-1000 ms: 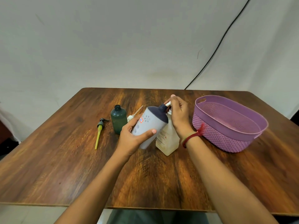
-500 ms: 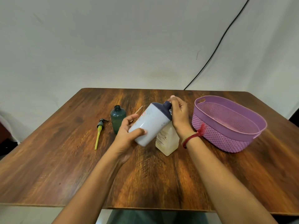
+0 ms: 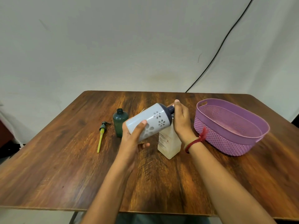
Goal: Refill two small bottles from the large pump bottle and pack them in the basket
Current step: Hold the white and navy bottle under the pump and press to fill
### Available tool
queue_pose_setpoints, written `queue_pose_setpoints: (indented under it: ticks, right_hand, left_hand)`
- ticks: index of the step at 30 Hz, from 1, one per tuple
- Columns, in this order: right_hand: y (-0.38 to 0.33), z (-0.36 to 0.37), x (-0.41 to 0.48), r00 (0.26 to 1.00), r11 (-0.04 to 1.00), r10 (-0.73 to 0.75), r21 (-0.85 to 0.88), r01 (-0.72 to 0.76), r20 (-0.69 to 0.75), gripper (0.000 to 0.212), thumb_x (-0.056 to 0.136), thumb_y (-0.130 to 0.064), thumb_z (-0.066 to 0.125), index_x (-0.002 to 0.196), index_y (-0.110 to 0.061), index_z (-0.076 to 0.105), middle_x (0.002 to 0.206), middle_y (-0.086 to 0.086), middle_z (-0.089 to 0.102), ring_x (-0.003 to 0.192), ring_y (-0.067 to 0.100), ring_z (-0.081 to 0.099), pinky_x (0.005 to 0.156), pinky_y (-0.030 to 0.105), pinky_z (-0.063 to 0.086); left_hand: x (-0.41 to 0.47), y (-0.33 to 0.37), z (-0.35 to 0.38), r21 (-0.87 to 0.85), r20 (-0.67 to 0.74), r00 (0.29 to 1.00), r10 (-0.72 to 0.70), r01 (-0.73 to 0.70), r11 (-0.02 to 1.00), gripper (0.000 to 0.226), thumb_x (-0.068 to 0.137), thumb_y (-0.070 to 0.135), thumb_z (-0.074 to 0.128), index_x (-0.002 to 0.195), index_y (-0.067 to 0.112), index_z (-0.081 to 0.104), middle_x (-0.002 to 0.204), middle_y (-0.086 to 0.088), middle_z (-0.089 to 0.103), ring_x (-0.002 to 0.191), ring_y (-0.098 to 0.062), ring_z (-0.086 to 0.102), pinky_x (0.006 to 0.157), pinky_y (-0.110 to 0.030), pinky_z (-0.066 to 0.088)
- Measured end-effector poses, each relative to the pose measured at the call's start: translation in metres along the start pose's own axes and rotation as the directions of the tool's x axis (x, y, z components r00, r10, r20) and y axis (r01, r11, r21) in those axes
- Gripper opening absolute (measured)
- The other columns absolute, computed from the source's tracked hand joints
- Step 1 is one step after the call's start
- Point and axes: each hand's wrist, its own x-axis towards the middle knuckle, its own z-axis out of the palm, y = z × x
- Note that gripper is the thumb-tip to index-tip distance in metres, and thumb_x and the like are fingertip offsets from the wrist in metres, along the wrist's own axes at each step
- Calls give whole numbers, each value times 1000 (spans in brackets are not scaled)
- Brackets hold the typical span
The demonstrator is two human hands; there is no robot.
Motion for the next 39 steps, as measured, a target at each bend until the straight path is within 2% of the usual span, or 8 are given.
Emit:
queue_pose_setpoints:
  ticks: [3,6,11,15,20,23,27,39]
  right_hand:
    - [-15,-9,4,977,989,148,-1,-150,154,42,101,-25,33,72,-15,62,74,1,61,72,10,56,64,24,42]
    - [-33,-27,17,873,941,320,-15,-339,368,30,95,-20,42,81,-13,67,85,5,65,79,17,61,69,28,49]
    - [-53,-41,48,749,894,383,-421,-152,542,29,98,-34,42,102,-17,65,106,3,63,98,20,58,90,34,46]
    - [-65,-42,57,775,869,309,-494,4,551,27,100,-30,40,103,-15,63,96,-6,59,90,12,56,77,23,44]
    - [-48,-32,55,892,918,-99,-305,252,441,30,99,-32,41,95,-14,65,91,0,67,88,13,63,81,26,50]
    - [-52,-21,61,929,979,77,-202,-2,363,38,102,-35,32,103,-11,62,92,3,65,83,12,60,73,22,48]
    - [-52,-13,67,842,910,383,-310,-274,379,39,103,-30,29,111,-8,61,96,7,64,87,17,58,69,22,45]
    - [-18,-22,37,880,984,175,-42,-175,442,27,98,-15,39,95,-13,66,97,-1,65,90,7,59,75,19,45]
  left_hand:
    - [1,4,2,-32,-39,999,-26,24,999,62,70,46,62,124,19,46,96,-4,64,65,-8,59,45,-17,44]
    - [6,12,5,-34,-55,998,-33,31,999,62,70,49,62,120,14,51,83,-3,64,52,-8,52,41,-16,39]
    - [12,22,7,-27,-66,995,-74,72,997,43,71,49,61,100,18,60,72,1,63,47,-8,47,38,-16,35]
    - [13,24,5,-18,-78,993,-94,93,996,36,78,47,60,99,19,61,68,3,64,46,-7,47,38,-15,35]
    - [13,24,3,-7,-78,992,-101,100,995,38,75,50,61,97,19,62,65,6,64,48,-7,47,40,-15,35]
    - [13,26,5,7,-76,995,-67,68,998,48,67,52,61,100,18,61,65,6,64,46,-7,48,38,-15,35]
    - [11,28,6,19,-89,994,-67,69,997,38,76,48,61,99,18,60,62,7,64,45,-7,48,38,-15,36]
    - [9,29,5,-7,-87,990,-109,108,994,32,81,47,59,94,19,61,63,5,63,47,-9,47,38,-15,35]
